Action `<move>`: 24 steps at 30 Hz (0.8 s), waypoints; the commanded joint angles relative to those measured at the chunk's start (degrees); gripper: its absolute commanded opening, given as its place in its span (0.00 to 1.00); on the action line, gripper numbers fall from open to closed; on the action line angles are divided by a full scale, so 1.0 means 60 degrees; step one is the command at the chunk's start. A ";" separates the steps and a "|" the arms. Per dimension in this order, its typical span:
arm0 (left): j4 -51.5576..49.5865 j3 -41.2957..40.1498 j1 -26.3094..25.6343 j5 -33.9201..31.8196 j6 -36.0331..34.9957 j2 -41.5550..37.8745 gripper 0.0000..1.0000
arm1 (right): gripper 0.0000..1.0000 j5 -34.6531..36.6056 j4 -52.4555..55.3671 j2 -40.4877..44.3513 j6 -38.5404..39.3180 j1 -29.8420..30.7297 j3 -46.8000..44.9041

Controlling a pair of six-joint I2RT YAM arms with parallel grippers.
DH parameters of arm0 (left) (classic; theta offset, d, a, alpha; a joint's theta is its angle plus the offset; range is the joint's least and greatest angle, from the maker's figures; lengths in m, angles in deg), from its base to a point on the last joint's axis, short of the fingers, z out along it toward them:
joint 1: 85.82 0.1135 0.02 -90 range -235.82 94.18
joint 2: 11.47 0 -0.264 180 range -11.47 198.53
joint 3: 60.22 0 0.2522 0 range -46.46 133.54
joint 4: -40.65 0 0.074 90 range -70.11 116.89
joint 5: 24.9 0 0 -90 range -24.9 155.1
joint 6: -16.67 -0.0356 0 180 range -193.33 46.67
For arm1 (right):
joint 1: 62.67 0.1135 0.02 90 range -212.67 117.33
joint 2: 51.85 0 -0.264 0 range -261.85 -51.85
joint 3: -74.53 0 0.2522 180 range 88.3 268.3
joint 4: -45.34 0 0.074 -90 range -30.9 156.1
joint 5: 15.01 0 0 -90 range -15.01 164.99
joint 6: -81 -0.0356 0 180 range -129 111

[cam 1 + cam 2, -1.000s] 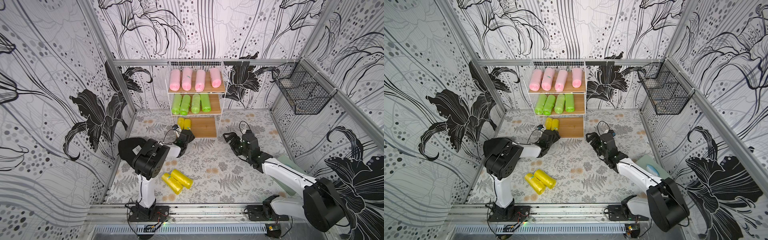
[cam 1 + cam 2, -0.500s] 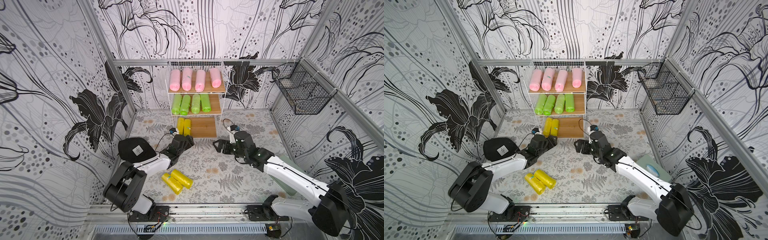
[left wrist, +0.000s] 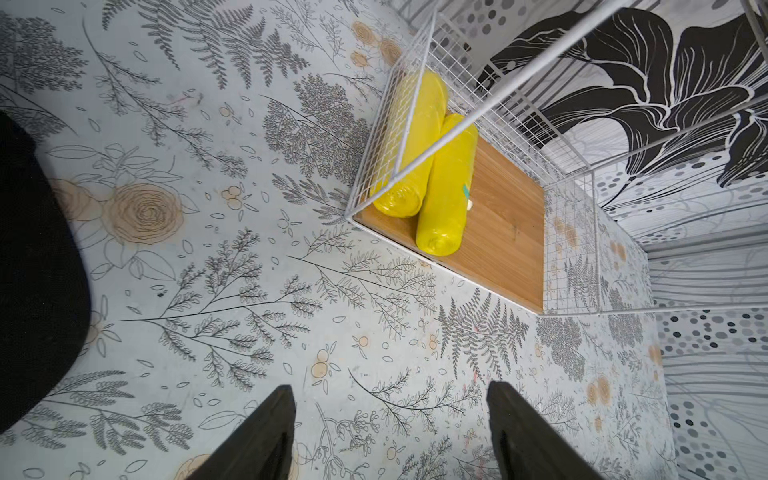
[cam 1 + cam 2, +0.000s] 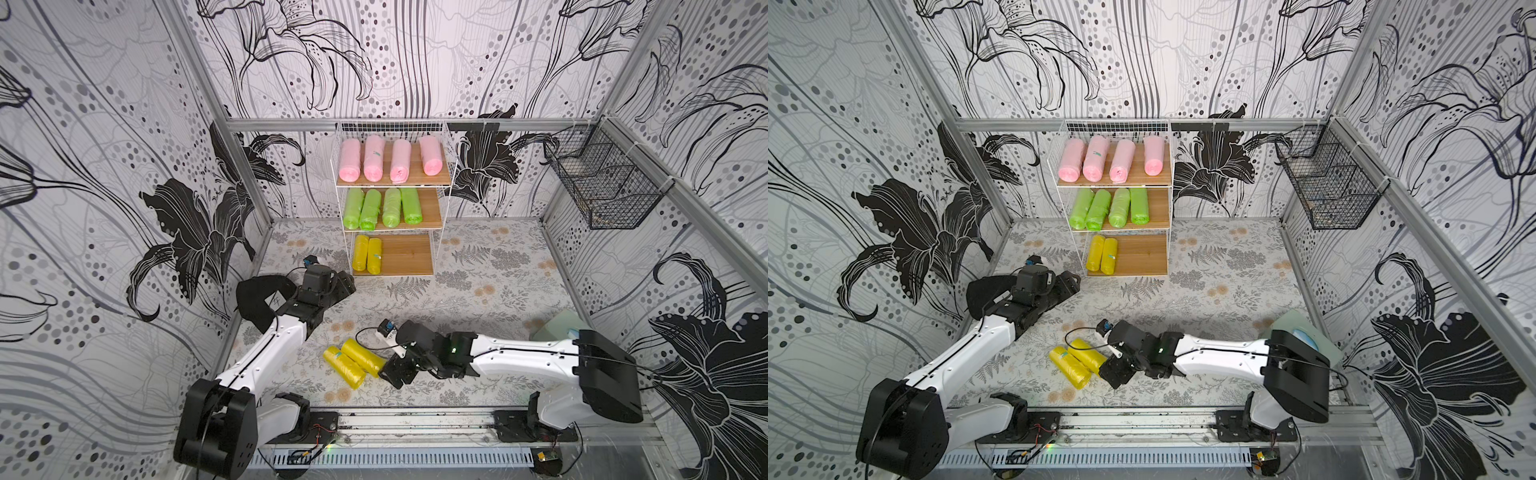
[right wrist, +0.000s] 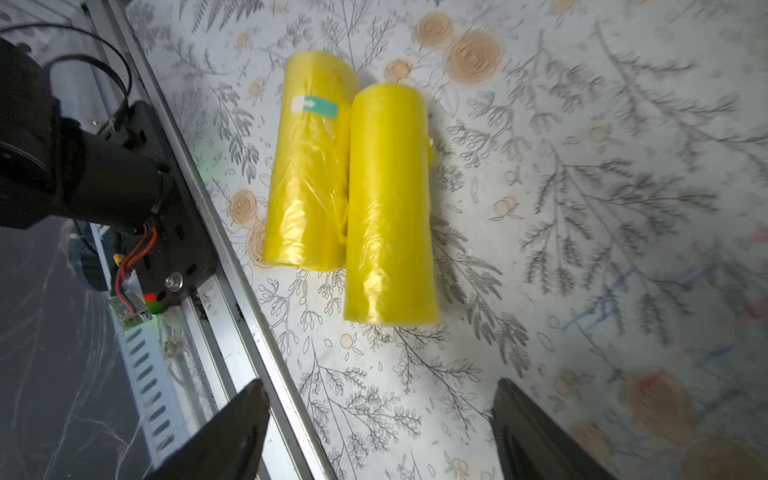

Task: Sort the rolls of trash bags by color and place them on the shelf
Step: Pick up the roll of trash bags from the center of the board.

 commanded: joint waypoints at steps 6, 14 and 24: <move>0.0014 0.0101 0.0112 0.0338 -0.0259 -0.0383 0.76 | 0.81 0.0278 -0.1046 -0.1490 0.0552 0.0032 0.0447; 0.0141 -0.0107 0.0169 0.0289 -0.0233 -0.0657 0.76 | 0.69 0.0477 -0.0419 -0.2208 0.0639 0.0124 0.1135; 0.0269 -0.0306 0.0297 0.0250 -0.0204 -0.0911 0.76 | 0.58 0.0673 0.0205 -0.2969 0.0974 0.0137 0.1866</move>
